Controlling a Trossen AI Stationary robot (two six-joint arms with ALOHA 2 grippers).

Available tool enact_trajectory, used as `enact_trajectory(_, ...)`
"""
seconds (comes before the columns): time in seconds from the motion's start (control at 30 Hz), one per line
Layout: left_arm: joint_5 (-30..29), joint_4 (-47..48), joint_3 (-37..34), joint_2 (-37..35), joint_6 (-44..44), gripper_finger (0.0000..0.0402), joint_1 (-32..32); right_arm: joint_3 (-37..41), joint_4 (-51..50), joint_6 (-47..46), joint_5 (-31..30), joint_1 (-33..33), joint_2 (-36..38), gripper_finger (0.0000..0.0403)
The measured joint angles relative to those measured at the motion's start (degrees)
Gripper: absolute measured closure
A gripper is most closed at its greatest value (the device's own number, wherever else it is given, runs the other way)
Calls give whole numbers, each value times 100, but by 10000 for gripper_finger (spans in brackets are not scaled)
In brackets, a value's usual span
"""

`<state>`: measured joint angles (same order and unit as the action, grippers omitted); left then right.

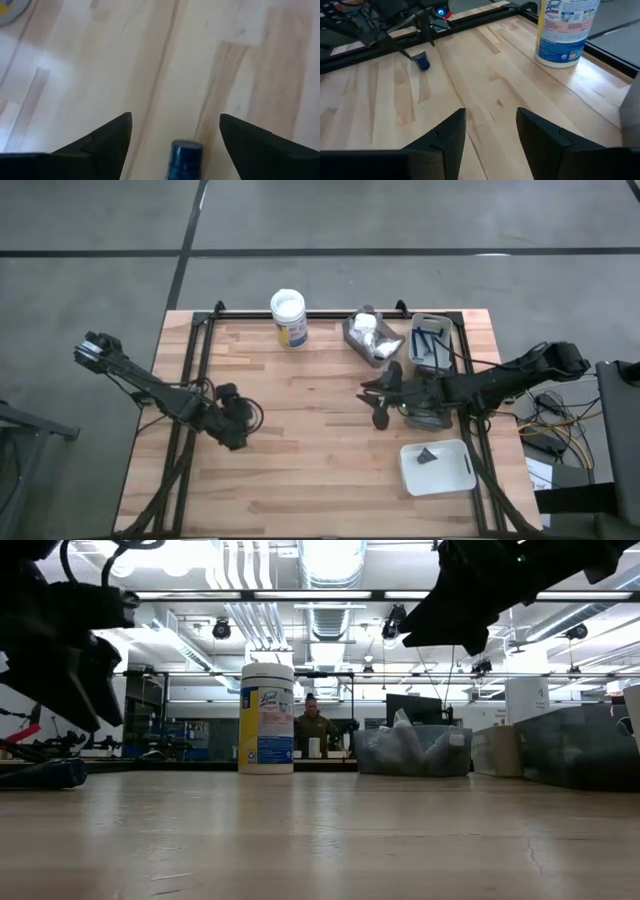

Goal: Pick & Place Travel size toiletries
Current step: Put the blue shave cream into the white bin

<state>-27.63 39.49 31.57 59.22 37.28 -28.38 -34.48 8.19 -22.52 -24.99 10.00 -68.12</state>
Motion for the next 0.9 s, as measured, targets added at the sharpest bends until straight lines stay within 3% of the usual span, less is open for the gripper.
enact_trajectory(0.2,438,96,-188,0,102,97,0,12,11,-1,0,140,-2,211)
enact_trajectory(0.43,689,-197,-961,-4,447,99,0,68,19,-2,0,179,-2,202)
enact_trajectory(0.67,813,-829,-1365,-47,561,101,-2,98,26,-3,0,177,-2,218)
enact_trajectory(0.9,876,-909,-1384,-52,609,136,-2,118,30,-4,-1,177,-2,238)
